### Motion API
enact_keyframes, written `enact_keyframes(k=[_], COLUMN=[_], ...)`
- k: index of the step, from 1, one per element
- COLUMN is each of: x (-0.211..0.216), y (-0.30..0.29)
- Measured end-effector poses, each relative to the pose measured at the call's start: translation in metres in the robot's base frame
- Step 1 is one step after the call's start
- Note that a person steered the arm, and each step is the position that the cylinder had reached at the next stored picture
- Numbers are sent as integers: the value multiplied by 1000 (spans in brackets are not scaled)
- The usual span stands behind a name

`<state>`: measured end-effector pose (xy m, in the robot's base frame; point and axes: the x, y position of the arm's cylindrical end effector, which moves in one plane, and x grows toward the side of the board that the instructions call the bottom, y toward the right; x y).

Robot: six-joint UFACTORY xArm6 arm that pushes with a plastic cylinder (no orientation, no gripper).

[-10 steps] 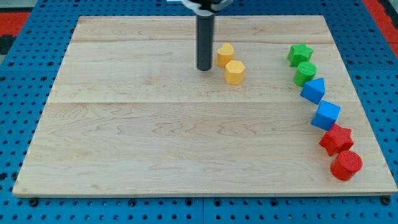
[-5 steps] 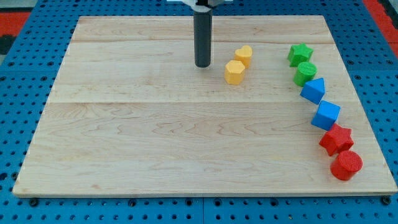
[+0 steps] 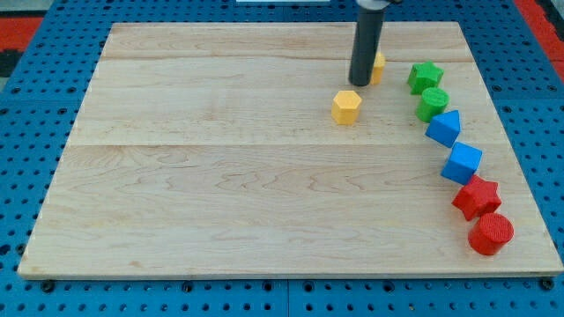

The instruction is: Slide the yellow heart to the top right

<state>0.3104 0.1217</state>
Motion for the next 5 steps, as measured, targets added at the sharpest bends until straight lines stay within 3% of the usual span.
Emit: enact_keyframes(k=[1,3,4,5], x=[-41,-71,-113,-118], y=[29,20,49,73])
